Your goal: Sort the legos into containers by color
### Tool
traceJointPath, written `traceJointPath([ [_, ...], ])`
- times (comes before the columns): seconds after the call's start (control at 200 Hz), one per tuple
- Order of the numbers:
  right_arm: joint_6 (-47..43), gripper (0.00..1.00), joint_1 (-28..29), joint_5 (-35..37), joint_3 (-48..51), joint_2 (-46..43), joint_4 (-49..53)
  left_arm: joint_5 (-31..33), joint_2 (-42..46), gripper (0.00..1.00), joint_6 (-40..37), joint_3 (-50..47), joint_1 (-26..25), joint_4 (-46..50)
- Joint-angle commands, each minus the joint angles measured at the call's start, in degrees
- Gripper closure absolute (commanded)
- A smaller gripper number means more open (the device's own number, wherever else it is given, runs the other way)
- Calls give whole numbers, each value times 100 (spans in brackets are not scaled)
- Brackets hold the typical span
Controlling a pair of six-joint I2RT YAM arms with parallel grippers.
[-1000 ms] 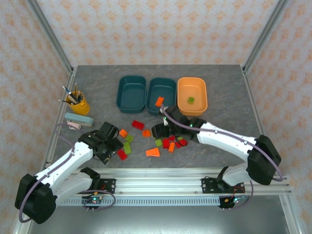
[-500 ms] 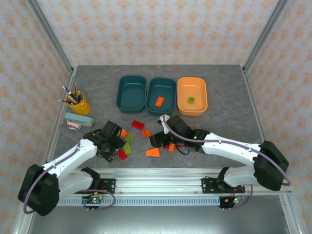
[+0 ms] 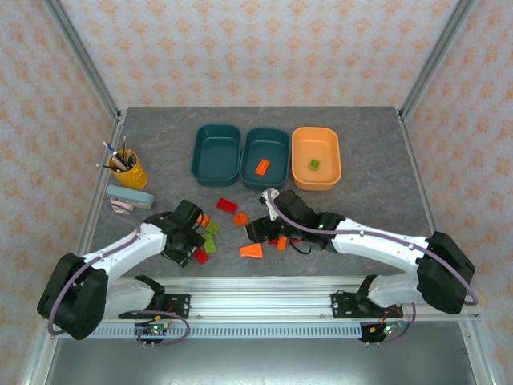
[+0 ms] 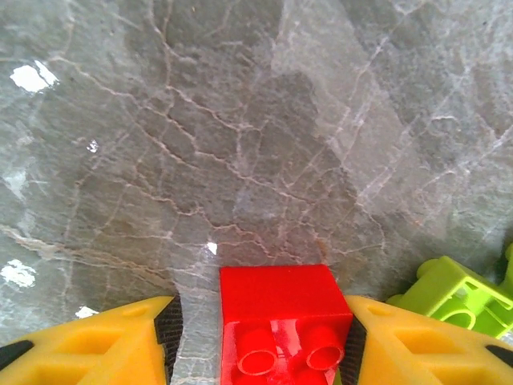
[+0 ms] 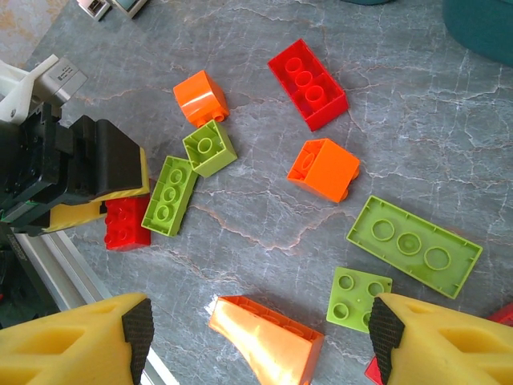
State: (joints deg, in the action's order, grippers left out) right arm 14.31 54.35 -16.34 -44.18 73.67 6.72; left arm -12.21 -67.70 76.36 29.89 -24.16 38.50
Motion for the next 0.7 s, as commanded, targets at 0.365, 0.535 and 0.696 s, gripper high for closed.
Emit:
traceJointPath([
  [0.365, 156, 27, -13, 636, -503, -194, 115, 820, 209, 63, -320, 657, -194, 749],
  [0.535, 506, 27, -383, 915, -862, -552, 19, 1393, 448, 63, -1167, 1978, -51, 1600],
  [0.696, 863, 27, -849, 986, -1236, -555, -312, 1343, -669, 63, -2296, 3542, 222, 1702],
])
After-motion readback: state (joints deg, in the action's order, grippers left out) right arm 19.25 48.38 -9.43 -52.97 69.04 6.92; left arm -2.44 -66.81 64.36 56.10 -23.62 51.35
